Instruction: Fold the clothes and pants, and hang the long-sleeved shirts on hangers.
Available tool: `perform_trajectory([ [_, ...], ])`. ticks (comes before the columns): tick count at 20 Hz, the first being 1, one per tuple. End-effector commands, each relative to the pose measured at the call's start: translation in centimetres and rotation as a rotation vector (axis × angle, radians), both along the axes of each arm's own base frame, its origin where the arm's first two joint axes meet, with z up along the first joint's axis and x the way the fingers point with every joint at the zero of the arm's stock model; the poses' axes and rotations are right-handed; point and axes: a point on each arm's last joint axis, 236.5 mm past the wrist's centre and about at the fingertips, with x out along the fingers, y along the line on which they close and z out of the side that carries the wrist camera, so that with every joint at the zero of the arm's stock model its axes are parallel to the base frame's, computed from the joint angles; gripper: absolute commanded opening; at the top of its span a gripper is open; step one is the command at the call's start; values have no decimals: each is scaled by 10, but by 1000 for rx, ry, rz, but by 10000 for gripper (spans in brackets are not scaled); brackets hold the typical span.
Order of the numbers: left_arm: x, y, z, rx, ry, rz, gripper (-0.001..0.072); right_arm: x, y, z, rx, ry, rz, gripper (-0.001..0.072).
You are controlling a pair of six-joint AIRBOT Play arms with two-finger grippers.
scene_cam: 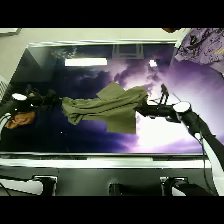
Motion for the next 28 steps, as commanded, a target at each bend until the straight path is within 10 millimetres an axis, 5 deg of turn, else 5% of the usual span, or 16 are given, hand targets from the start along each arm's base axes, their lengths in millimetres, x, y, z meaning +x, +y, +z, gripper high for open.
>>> perform_trajectory([
  [1, 21, 20, 99, 94, -207, -27, 14, 36, -14, 81, -130, -242, 29, 29],
  [5, 6, 39, 275, 342, -528, -50, 14, 49, -31, 233, -295, -574, 63, 29],
  [8, -54, 40, 401, 513, -739, 7, 14, 11, -61, 344, -452, -805, 5, 29],
  [11, -137, 40, 482, 622, -878, 118, 14, -59, -99, 422, -588, -971, -112, 30],
  [14, -215, 36, 515, 709, -922, 185, 14, -130, -127, 469, -605, -1079, -251, 30],
  [17, -253, 34, 510, 729, -879, 204, 14, -166, -141, 486, -566, -1108, -343, 30],
  [19, -246, 35, 491, 713, -817, 185, 14, -154, -139, 472, -546, -1038, -335, 30],
  [21, -220, 41, 453, 685, -715, 157, 15, -117, -135, 431, -561, -877, -285, 30],
  [23, -184, 46, 396, 620, -575, 109, 15, -69, -127, 376, -568, -678, -224, 30],
  [28, -98, 48, 193, 510, -167, -73, 16, 43, -79, 201, -486, -203, -8, 29],
])
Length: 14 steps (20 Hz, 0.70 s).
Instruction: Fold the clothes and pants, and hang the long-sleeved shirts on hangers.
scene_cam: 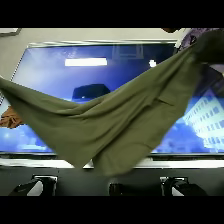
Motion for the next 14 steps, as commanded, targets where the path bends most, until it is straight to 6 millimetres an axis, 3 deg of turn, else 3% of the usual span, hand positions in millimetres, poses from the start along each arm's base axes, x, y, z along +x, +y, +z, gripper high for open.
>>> perform_trajectory([
  [1, 42, -6, -139, -52, 274, -52, 16, 59, 37, -131, 86, 363, 66, 29],
  [3, 63, -14, -209, -93, 404, -70, 16, 85, 48, -203, 116, 510, 73, 29],
  [4, 72, -20, -235, -120, 440, -73, 16, 95, 50, -236, 121, 566, 66, 29],
  [7, 91, -28, -293, -166, 520, -74, 16, 111, 51, -303, 125, 672, 38, 29],
  [10, 97, -29, -307, -187, 559, -78, 22, 112, 51, -327, 130, 719, 22, 29],
  [11, 99, -26, -301, -187, 553, -76, 92, 112, 51, -327, 130, 718, 22, 29],
  [13, 97, -17, -279, -193, 541, -69, 397, 109, 51, -324, 128, 721, 26, 29],
  [14, 93, -10, -266, -198, 537, -62, 487, 107, 51, -322, 126, 726, 29, 29],
])
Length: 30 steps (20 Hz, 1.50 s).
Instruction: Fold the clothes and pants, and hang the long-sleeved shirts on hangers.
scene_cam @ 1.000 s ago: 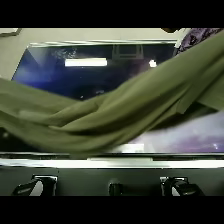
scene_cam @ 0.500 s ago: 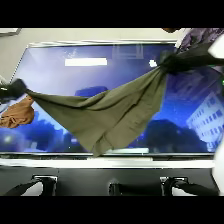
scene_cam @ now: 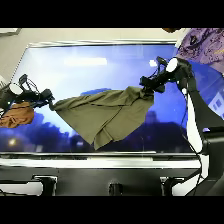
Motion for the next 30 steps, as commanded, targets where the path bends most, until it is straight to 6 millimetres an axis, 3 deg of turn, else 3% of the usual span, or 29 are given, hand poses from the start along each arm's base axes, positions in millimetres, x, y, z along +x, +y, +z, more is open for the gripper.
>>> perform_trajectory([
  [1, -12, 17, 29, -19, 13, 21, 555, -7, 1, -6, 1, 37, 11, 29],
  [3, -38, 27, 54, -29, 28, 29, 556, -14, 0, -1, -9, 50, 24, 29],
  [6, -96, 19, 59, -58, 85, 29, 556, -20, -5, 12, -32, 43, 32, 29],
  [8, -135, -14, 51, -165, 95, 53, 556, -23, -7, 20, -39, 31, 38, 29],
  [11, -190, -88, 30, -411, 119, 68, 556, -26, -9, 30, -45, 20, 42, 29],
  [14, -227, -140, 2, -538, 149, 70, 556, -31, -9, 35, -46, 26, 47, 29],
  [16, -238, -161, -12, -572, 169, 65, 556, -34, -9, 37, -47, 33, 51, 29],
  [24, -242, -205, -45, -524, 209, 29, 556, -39, -9, 46, -46, 29, 55, 29],
  [30, -242, -217, -63, -510, 234, 40, 556, -43, -10, 48, -48, 37, 60, 29],
])
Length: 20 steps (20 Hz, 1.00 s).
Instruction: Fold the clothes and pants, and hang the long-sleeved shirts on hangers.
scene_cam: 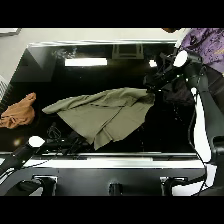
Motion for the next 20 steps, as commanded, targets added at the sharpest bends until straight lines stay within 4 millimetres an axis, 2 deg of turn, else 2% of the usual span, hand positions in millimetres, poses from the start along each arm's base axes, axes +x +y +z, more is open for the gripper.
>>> perform_trajectory([
  [1, 4, -4, -11, 14, 6, 24, 556, -2, 0, 1, -1, 6, 4, 29],
  [6, 16, -3, -16, 1, 15, 102, 556, -6, 0, 0, -3, 19, 8, 29],
  [12, 19, -4, -25, 12, 44, 96, 555, -8, 0, 6, -4, 12, 9, 29],
  [15, 20, -13, -28, 20, 45, 54, 553, -8, -2, 9, -12, 4, 8, 29],
  [17, 19, -18, -30, 23, 51, 37, 486, -8, -4, 12, -18, -4, 7, 29],
  [19, 19, -19, -31, 23, 53, 33, 255, -9, -5, 14, -20, -10, 7, 29],
  [20, 19, -19, -31, 24, 51, 33, 206, -9, -5, 15, -19, -11, 6, 29],
])
